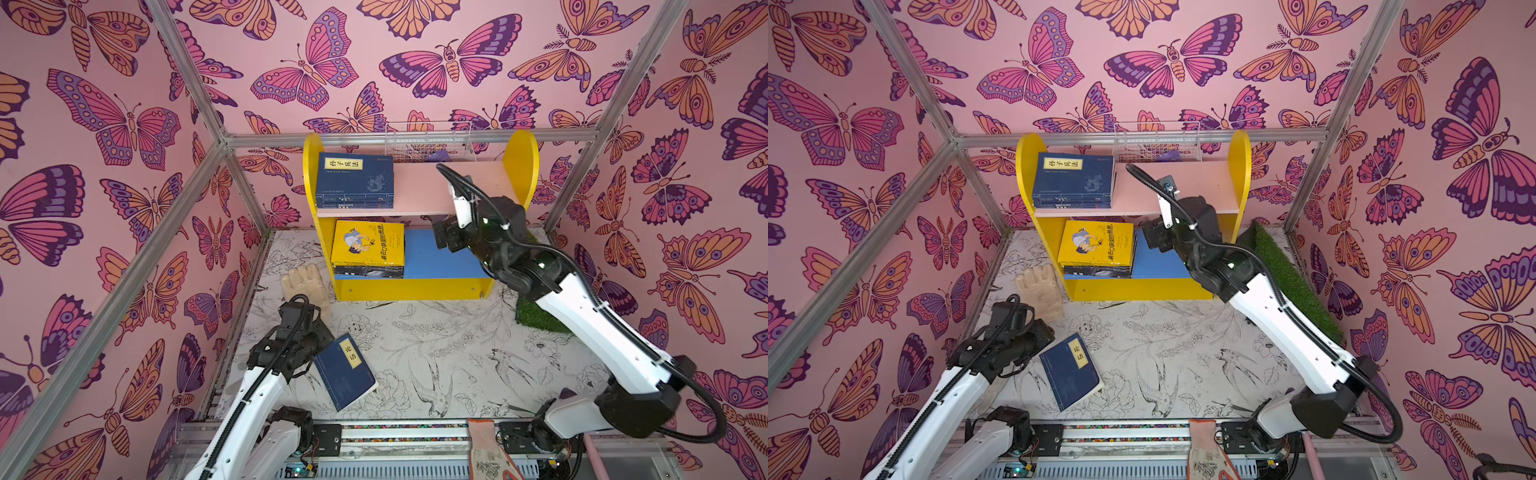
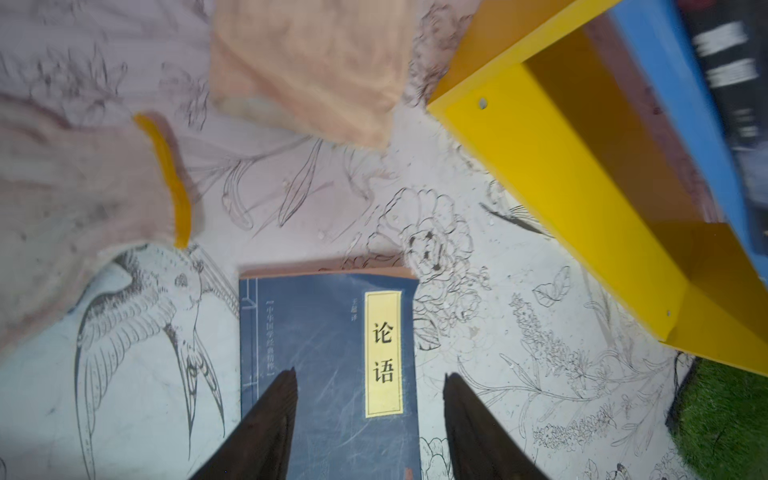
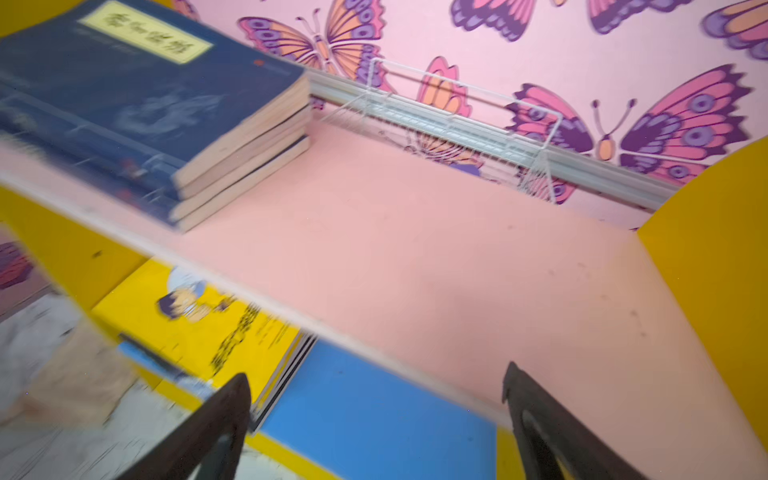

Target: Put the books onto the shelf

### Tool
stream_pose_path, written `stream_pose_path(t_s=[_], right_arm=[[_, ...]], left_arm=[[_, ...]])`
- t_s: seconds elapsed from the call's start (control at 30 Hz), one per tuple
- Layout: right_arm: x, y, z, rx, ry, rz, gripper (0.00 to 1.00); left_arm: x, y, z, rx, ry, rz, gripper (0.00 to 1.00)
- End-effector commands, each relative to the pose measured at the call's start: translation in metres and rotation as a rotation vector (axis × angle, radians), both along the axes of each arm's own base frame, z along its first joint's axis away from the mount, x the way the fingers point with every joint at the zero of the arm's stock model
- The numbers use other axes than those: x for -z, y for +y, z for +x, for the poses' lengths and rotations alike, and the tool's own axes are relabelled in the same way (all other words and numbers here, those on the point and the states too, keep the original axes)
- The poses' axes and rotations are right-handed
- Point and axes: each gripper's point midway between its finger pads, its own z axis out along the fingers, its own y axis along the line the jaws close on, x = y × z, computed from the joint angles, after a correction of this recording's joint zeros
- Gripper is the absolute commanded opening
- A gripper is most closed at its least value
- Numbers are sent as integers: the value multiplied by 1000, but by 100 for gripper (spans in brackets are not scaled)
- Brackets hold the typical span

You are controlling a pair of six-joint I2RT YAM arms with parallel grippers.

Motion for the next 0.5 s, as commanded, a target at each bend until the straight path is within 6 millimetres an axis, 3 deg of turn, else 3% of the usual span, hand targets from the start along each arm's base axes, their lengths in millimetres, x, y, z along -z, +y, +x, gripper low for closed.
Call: stream_pose_path(t_s=[0.0,0.1,0.13,0.2,0.3,0.47], right_arm=[[117,88,-66,-450,311,-98,95],[212,142,-142,-734,527,-213,96],[242,155,-160,-783,590,-255,97],[279,172,-182,-853,705,-292,99],[314,184,-186,-864,844,-337,99],[353,188,-181,-866,1007,-333,99]], left_arm=[[33,0,-24,-50,139,-34,67],[54,-1,-43,-51,229,-38,73],[59,0,-49,-54,252,-36,74],[68,0,-60,-54,282,-33,75],[75,-4,-67,-43,299,-18,74],[82,-7,-73,-15,331,9,75]])
